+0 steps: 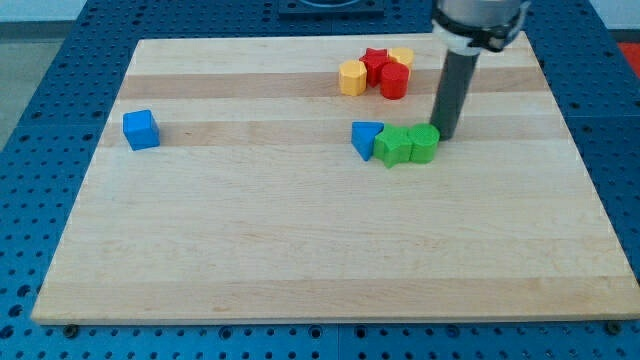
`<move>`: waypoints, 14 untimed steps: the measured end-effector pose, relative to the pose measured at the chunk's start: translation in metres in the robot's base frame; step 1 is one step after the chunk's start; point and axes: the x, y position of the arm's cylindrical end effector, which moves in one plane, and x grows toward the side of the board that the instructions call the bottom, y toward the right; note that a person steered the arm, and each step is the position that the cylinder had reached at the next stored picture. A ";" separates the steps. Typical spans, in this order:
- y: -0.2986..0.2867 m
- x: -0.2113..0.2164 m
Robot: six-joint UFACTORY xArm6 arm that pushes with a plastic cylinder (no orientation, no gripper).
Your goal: Push the blue cube into the blue triangle
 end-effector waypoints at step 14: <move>-0.428 0.021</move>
